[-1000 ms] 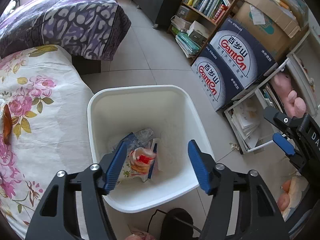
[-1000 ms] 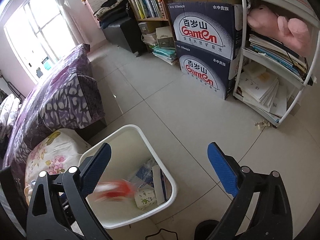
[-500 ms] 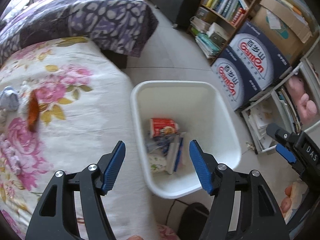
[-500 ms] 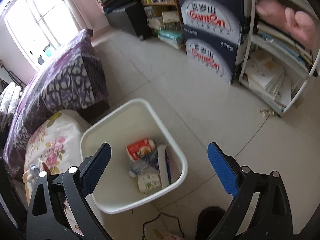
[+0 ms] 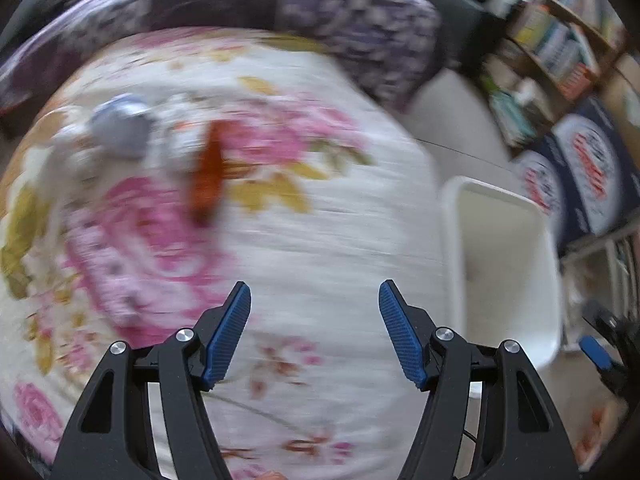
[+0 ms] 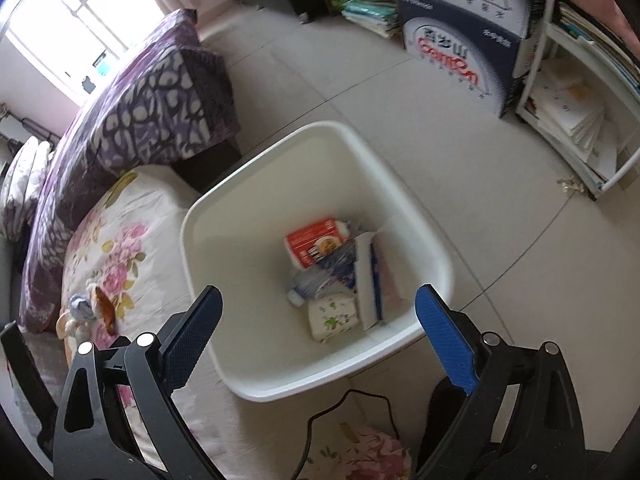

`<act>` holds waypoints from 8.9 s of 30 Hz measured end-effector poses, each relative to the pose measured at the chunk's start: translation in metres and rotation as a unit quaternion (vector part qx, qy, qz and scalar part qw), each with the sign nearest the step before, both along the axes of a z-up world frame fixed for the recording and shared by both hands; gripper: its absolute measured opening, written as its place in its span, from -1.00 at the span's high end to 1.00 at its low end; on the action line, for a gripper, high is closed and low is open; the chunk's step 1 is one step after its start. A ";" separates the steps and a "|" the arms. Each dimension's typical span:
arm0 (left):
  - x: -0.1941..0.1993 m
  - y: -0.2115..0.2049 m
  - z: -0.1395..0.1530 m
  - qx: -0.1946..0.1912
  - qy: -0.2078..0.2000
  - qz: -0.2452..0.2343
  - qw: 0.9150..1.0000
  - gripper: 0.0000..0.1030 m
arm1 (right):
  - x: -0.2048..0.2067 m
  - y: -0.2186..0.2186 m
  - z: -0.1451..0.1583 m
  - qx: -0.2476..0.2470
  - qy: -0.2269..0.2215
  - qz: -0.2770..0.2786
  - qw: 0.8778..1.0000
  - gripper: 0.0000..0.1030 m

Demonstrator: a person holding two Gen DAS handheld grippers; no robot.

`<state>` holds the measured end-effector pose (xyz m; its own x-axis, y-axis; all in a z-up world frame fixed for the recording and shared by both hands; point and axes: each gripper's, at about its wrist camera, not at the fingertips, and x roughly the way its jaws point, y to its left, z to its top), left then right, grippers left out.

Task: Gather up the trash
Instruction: 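Grasp the pink fuzzy strip with the left tool while the right tool grasps the orange wrapper, then carry the pink strip and orange wrapper over the bin and open both tools, then grasp the crumpled grey paper with the left tool while the right tool grasps the plastic bag, then carry the grey paper and plastic bag over the bin and open both tools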

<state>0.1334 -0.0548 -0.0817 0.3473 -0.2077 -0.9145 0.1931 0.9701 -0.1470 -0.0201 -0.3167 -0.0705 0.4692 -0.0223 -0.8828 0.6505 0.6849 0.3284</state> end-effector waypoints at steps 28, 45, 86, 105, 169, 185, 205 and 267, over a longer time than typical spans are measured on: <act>0.049 0.142 -0.036 0.051 0.044 0.173 0.983 0.48 | 0.087 0.142 0.003 -0.053 -0.021 0.182 0.982 -0.81; 0.031 0.186 0.025 0.040 -0.040 0.181 0.982 0.49 | 0.174 0.272 -0.016 -0.148 -0.089 0.382 0.908 -0.79; 0.004 0.128 0.041 -0.006 -0.054 0.109 0.993 0.49 | 0.091 0.197 0.022 -0.109 -0.095 0.255 0.956 0.55; -0.004 0.046 0.039 0.001 -0.061 0.047 0.997 0.49 | 0.069 0.110 0.021 -0.091 -0.087 0.164 0.978 0.55; -0.029 -0.135 0.003 -0.085 0.013 -0.142 0.986 -0.07 | -0.026 -0.030 0.015 -0.043 -0.064 -0.027 0.997 -0.75; 0.072 0.043 0.005 -0.016 -0.012 0.181 0.983 -0.34 | 0.022 0.020 0.007 -0.026 -0.042 0.037 0.998 -0.79; 0.142 0.159 -0.031 -0.129 0.067 0.277 0.950 0.11 | 0.101 0.119 0.014 -0.115 -0.089 0.189 0.971 -0.81; 0.010 0.146 0.082 -0.057 -0.075 0.122 0.988 0.11 | 0.098 0.196 0.038 -0.102 -0.106 0.255 0.956 0.43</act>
<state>0.1439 0.0911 -0.0001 0.5301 -0.1998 -0.8241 -0.0165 0.9693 -0.2455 0.0779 -0.1206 -0.0326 0.6323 0.0953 -0.7688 0.1494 0.9588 0.2417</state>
